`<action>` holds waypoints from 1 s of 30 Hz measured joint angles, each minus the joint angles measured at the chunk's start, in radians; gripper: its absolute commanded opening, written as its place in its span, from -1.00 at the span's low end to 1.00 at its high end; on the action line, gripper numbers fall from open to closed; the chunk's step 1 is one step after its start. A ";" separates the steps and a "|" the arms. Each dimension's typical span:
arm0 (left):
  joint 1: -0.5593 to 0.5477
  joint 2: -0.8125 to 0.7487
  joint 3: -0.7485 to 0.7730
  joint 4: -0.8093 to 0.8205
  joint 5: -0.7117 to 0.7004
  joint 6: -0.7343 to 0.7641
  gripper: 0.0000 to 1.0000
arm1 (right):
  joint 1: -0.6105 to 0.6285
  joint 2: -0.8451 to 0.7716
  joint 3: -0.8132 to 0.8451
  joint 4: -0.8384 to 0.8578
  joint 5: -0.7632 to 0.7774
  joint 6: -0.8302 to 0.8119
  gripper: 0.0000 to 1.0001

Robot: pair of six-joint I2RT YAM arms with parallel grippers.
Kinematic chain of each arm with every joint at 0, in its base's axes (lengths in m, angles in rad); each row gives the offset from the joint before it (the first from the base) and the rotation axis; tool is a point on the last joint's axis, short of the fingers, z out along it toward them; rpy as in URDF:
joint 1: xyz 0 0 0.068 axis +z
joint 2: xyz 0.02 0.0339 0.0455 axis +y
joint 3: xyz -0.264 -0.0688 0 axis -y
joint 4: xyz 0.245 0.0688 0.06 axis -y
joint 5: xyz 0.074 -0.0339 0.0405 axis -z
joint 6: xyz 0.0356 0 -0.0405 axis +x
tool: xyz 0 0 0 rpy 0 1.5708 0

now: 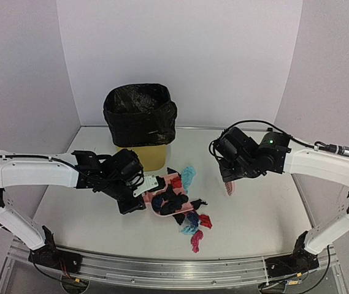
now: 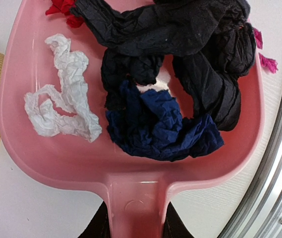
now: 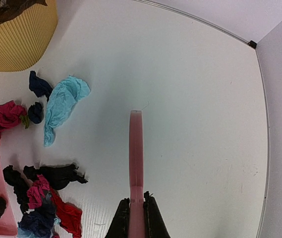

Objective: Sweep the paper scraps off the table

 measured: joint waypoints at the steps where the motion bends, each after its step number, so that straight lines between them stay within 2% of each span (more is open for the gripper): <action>1: 0.000 0.000 0.021 -0.011 0.000 0.000 -1.00 | 0.000 -0.001 -0.001 0.000 0.000 0.001 -1.00; 10: 0.000 0.008 0.221 -0.094 0.000 0.005 -1.00 | 0.000 -0.010 -0.025 0.000 0.007 0.010 -1.00; 16: 0.000 0.086 0.371 -0.172 -0.001 -0.010 -1.00 | 0.000 -0.011 -0.030 0.001 0.006 0.014 -1.00; 30: 0.000 0.182 0.596 -0.318 -0.052 -0.113 -1.00 | 0.000 -0.015 -0.048 0.001 -0.001 0.020 -1.00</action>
